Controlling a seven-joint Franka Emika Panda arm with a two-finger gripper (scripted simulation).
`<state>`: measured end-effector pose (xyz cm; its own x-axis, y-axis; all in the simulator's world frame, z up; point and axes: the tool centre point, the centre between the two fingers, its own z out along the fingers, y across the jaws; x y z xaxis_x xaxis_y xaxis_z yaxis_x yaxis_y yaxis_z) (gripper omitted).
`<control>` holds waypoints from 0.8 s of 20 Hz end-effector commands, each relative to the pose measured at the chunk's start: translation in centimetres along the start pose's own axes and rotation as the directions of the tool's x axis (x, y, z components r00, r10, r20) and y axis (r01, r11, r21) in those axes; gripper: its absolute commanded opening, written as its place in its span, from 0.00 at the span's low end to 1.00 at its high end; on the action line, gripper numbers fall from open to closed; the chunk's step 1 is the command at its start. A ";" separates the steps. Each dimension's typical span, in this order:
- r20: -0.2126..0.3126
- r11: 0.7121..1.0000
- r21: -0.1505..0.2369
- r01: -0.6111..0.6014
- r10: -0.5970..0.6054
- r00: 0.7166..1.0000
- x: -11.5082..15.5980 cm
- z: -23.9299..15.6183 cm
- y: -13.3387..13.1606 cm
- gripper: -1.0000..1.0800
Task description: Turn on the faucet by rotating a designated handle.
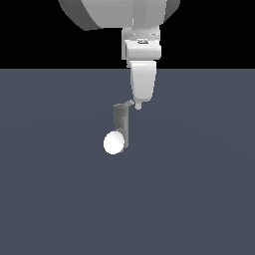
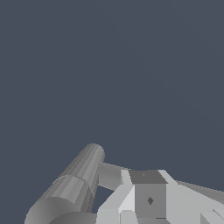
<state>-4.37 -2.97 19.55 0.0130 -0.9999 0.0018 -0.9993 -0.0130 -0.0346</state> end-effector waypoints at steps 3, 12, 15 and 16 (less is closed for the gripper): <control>0.002 1.000 -0.008 0.003 -0.003 1.000 -1.8 0.3 0.4 0.00; 0.002 0.999 -0.031 0.010 -0.010 1.000 -7.1 1.2 1.7 0.00; 0.002 0.999 -0.002 -0.037 0.037 0.999 -4.8 0.0 0.7 0.00; 0.002 0.999 -0.004 -0.034 0.034 0.999 -5.3 0.1 0.5 0.00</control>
<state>-5.05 1.84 19.55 -0.0256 -0.9997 -0.0001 -0.9991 0.0255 -0.0331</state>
